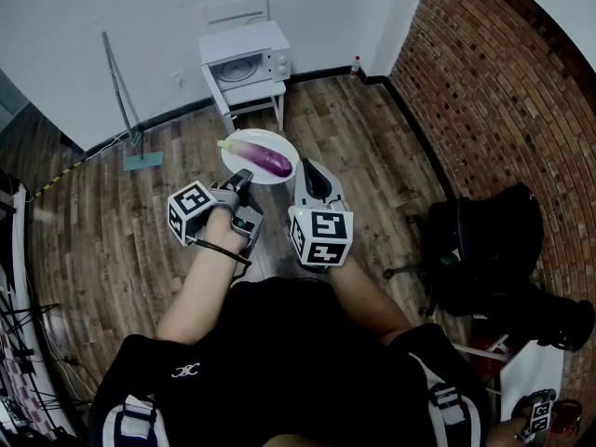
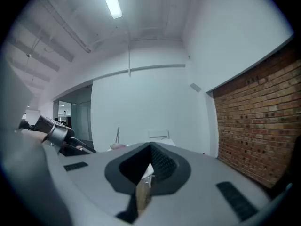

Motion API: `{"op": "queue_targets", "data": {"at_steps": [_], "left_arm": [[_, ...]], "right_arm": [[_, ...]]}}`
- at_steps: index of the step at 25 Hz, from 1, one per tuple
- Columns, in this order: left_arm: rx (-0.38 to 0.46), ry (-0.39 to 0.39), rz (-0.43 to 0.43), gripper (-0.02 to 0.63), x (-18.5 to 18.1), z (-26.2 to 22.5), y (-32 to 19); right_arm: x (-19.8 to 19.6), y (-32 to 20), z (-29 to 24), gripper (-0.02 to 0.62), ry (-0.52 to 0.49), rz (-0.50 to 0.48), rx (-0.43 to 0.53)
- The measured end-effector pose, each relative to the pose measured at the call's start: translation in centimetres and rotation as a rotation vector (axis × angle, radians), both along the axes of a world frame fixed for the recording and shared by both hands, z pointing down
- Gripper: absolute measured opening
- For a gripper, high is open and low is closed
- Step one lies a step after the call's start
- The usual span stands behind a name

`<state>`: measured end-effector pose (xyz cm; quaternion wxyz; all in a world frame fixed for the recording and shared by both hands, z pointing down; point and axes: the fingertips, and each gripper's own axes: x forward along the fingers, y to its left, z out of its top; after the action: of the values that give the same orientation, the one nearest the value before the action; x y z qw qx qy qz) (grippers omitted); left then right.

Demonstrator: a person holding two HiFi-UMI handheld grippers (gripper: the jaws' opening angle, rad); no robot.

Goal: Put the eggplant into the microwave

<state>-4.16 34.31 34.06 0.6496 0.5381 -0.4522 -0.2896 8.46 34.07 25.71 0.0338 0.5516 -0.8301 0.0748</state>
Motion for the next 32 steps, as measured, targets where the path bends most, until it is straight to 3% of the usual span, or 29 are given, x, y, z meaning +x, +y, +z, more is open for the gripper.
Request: {"op": "queue_targets", "data": {"at_steps": [19, 32], "left_arm": [[-0.021, -0.008, 0.030, 0.018, 0.8, 1.5, -0.4], [-0.024, 0.014, 0.084, 0.018, 4.1, 2.6, -8.5]], "right_arm": [[0.9, 0.1, 1.3, 0.005, 0.012, 0.005, 0.002], [3.7, -6.7, 1.8, 0.005, 0.032, 0.037, 0.012]]}}
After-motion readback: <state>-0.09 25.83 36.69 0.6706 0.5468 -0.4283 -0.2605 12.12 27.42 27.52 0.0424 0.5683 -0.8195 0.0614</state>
